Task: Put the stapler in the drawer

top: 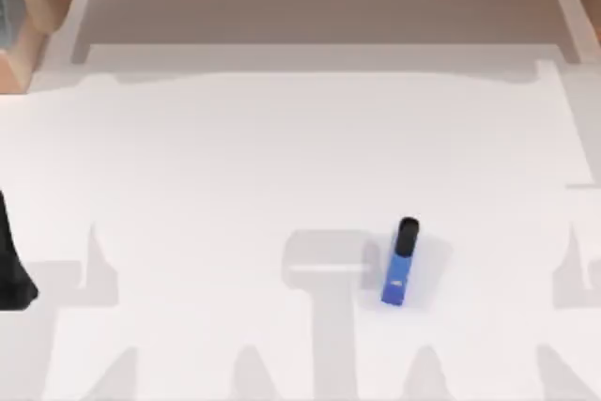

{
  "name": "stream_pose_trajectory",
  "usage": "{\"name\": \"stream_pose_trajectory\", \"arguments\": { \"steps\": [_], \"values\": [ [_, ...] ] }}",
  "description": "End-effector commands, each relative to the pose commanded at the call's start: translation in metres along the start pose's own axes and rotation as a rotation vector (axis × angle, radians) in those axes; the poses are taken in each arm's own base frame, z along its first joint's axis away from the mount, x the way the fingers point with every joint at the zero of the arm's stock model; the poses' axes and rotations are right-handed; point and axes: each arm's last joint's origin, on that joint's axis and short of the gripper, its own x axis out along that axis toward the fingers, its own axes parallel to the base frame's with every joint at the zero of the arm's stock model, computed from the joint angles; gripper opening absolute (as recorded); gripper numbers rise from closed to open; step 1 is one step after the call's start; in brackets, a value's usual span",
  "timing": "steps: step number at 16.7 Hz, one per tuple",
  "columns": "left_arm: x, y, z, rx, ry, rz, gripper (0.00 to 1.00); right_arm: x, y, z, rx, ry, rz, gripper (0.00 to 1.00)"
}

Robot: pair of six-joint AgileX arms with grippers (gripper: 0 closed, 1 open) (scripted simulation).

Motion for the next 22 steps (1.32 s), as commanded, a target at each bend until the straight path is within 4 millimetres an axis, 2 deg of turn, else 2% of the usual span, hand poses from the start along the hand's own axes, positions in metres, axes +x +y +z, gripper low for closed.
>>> {"name": "stream_pose_trajectory", "arguments": {
  "steps": [5,9,12,14,17,20,22],
  "values": [
    [0.0,0.0,0.0,0.0,0.0,0.0,1.0,0.001,0.0,0.009,0.028,0.031,-0.01,1.0],
    [0.0,0.0,0.0,0.0,0.0,0.0,1.0,0.008,0.0,0.038,0.125,0.141,-0.036,1.0],
    [0.0,0.0,0.0,0.0,0.0,0.0,1.0,0.024,0.003,0.068,0.226,0.271,-0.056,1.0],
    [0.0,0.0,0.0,0.0,0.0,0.0,1.0,0.043,0.008,0.088,0.294,0.376,-0.068,1.0],
    [0.0,0.0,0.0,0.0,0.0,0.0,1.0,0.081,0.023,0.11,0.383,0.563,-0.079,1.0],
    [0.0,0.0,0.0,0.0,0.0,0.0,1.0,0.126,0.052,0.116,0.436,0.781,-0.086,1.0],
    [0.0,0.0,0.0,0.0,0.0,0.0,1.0,0.155,0.079,0.11,0.445,0.935,-0.094,1.0]
  ]
}}
